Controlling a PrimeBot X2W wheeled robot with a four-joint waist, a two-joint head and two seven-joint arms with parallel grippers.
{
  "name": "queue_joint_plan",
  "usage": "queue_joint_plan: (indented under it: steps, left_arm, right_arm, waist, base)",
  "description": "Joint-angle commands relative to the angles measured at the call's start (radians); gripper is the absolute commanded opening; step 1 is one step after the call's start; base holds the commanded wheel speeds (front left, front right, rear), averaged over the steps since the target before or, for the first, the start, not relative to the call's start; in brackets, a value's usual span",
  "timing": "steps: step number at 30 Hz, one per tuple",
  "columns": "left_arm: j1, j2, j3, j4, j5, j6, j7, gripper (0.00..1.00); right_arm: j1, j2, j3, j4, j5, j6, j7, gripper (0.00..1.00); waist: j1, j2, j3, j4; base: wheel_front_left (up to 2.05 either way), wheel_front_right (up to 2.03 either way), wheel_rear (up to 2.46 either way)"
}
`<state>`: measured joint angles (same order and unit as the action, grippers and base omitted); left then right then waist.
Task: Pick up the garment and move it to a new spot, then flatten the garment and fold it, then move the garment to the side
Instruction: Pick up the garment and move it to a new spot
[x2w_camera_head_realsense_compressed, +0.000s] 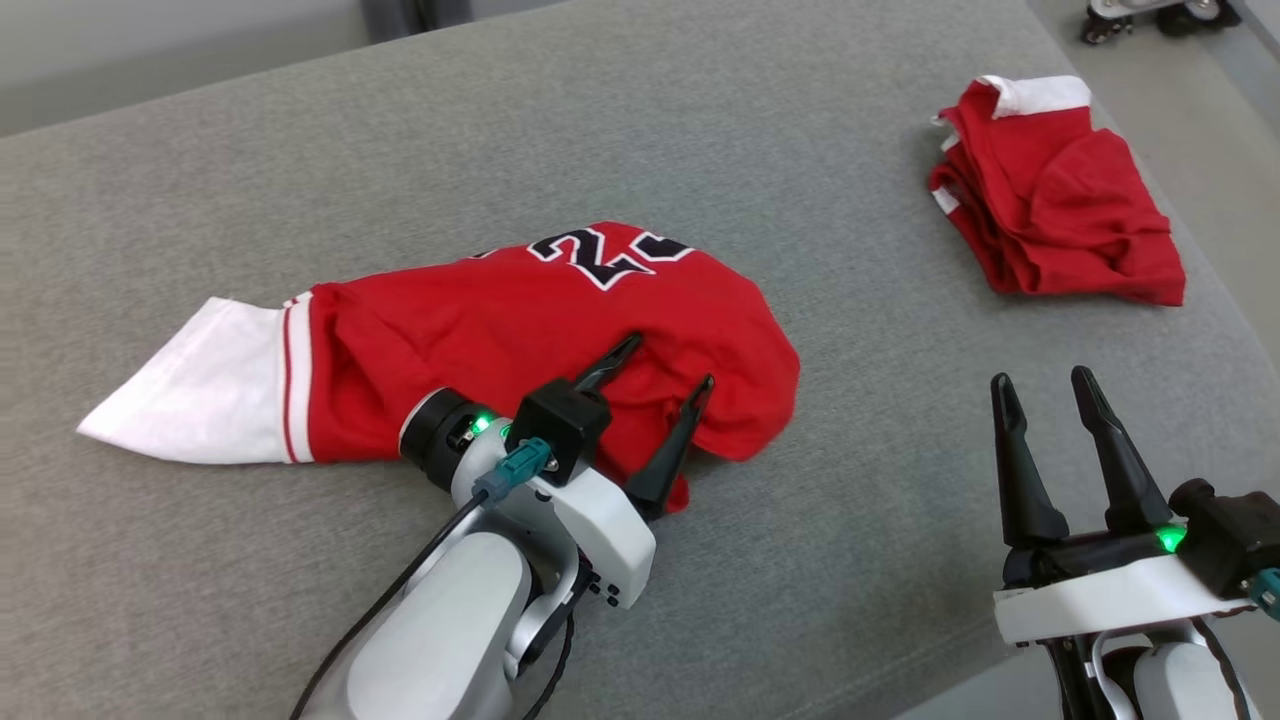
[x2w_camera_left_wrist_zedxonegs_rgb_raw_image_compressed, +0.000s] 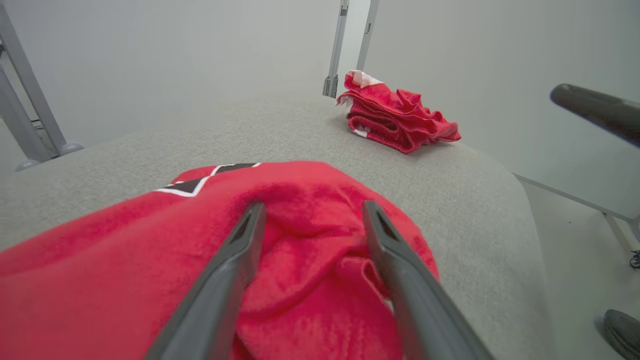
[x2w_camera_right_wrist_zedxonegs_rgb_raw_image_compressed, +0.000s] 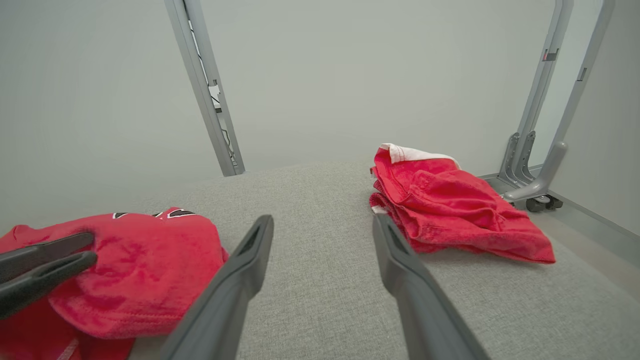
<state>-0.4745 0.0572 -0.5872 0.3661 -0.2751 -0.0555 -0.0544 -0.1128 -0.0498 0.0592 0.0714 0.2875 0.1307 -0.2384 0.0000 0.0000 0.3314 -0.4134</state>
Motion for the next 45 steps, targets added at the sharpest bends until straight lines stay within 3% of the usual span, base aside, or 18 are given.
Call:
queue_joint_plan:
  steps: [1,6,10,16,22,27,37,45]
  left_arm:
    - [-0.001,0.007,-0.004,-0.013,0.001,-0.004,-0.017,1.0]
    - [0.037,0.019,0.004,-0.057,-0.009,0.011,-0.056,1.0]
    - [0.071,0.041,0.046,-0.109,-0.014,0.061,-0.093,1.0]
    - [0.133,0.096,0.174,-0.148,-0.039,0.173,-0.156,1.0]
    - [0.2,0.14,0.287,-0.164,-0.071,0.222,-0.202,1.0]
    - [0.269,0.179,0.372,-0.165,-0.098,0.231,-0.209,1.0]
    - [0.419,0.227,0.402,-0.204,-0.147,0.145,-0.211,1.0]
    - [0.513,0.238,0.379,-0.269,-0.125,0.176,-0.187,1.0]
  right_arm:
    - [-0.013,-0.003,-0.004,0.002,-0.014,0.0,-0.011,1.0]
    - [-0.01,-0.003,-0.015,-0.005,-0.037,0.0,-0.004,1.0]
    - [0.0,-0.003,-0.025,-0.018,-0.064,0.0,0.021,1.0]
    - [0.026,-0.003,-0.033,-0.048,-0.099,0.0,0.069,1.0]
    - [0.047,-0.01,-0.032,-0.062,-0.101,0.0,0.097,1.0]
    - [0.067,-0.016,-0.029,-0.061,-0.101,0.0,0.112,1.0]
    - [0.12,-0.026,-0.03,-0.052,-0.093,0.0,0.128,1.0]
    - [0.167,-0.03,-0.031,-0.065,-0.109,0.0,0.148,1.0]
  waist:
    - [0.0,0.0,-0.014,0.029]
    - [0.0,0.0,-0.047,0.087]
    - [0.0,0.0,-0.085,0.149]
    - [0.0,0.0,-0.149,0.243]
    - [0.0,0.0,-0.194,0.306]
    - [0.0,0.0,-0.228,0.34]
    - [0.0,0.0,-0.294,0.37]
    - [0.0,0.0,-0.337,0.361]
  base:
    - [0.0,0.0,0.0]
    - [0.0,0.0,0.0]
    - [0.0,0.0,0.0]
    - [0.0,0.0,0.0]
    - [0.0,0.0,0.0]
    - [0.0,0.0,0.0]
    - [0.0,0.0,0.0]
    - [0.0,0.0,0.0]
